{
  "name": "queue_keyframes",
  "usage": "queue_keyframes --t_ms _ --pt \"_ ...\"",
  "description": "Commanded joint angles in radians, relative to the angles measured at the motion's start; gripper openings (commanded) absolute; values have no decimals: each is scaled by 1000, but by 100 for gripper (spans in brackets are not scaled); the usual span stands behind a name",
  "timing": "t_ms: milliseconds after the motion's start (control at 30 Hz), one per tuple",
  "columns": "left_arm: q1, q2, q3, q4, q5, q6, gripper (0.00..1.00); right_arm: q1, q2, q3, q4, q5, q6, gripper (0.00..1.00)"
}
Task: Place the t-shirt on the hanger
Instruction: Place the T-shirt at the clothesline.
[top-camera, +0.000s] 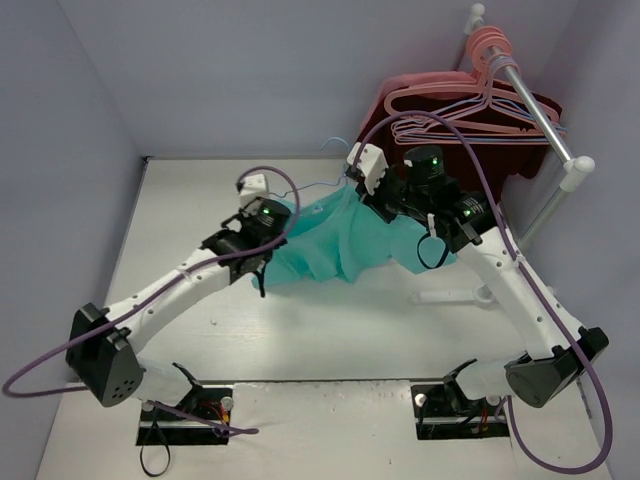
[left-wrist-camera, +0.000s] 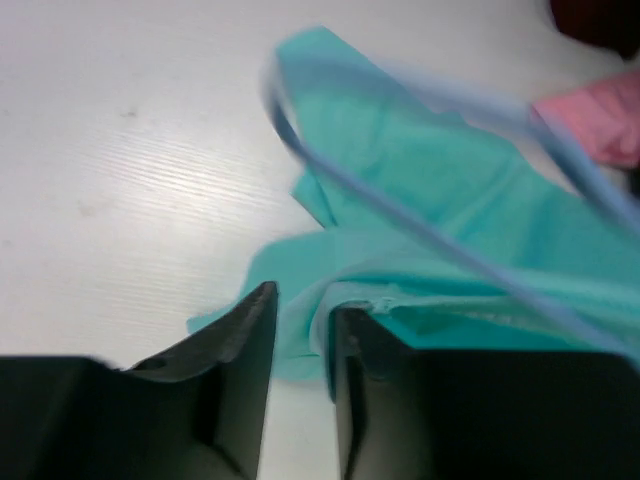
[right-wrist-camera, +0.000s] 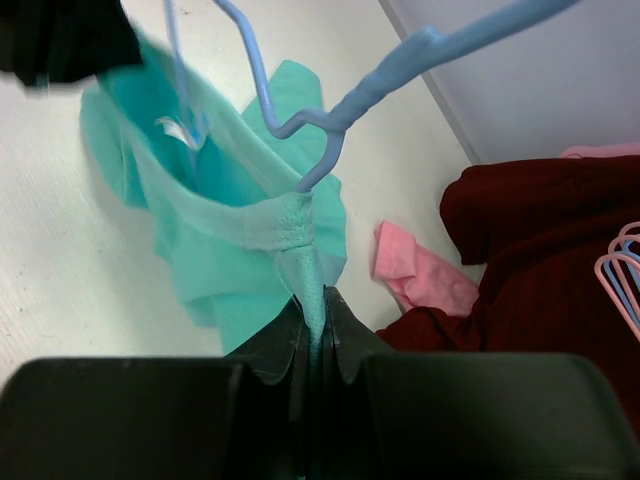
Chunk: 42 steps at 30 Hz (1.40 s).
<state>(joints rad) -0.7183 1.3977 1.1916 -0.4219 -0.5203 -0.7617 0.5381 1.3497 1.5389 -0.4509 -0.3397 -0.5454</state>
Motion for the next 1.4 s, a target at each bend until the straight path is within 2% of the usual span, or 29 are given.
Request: queue_keyframes --t_ms 0,67,100,233,600,700,867,1000,1033,1167,1267,1367 --pt "105 -92 -34 84 97 116 11 -1 -50 -3 86 13 15 0" --pt "151 -110 -26 97 123 157 1 0 -53 -3 86 4 23 0" --pt "166 -114 -19 100 142 170 0 0 -53 -3 87 -1 24 0" --pt "223 -118 17 106 189 239 0 0 -58 -5 87 -15 27 0" --pt "349 -50 301 -43 236 444 0 2 -82 -55 88 30 13 0" --pt "338 -49 351 -91 306 453 0 2 -73 -39 95 35 20 0" --pt "281 -20 435 -169 306 420 0 8 -38 40 132 -12 25 0" --pt "237 58 642 -250 279 451 0 33 18 150 163 -42 15 0" --pt "234 72 652 -253 278 457 0 39 20 155 168 -42 15 0" --pt "223 126 893 -294 266 503 0 62 84 281 197 -51 4 0" --pt "195 153 1004 -293 229 559 0 82 138 367 214 -65 -1 0" --pt "149 152 1062 -290 209 583 0 126 172 403 232 -10 -12 0"
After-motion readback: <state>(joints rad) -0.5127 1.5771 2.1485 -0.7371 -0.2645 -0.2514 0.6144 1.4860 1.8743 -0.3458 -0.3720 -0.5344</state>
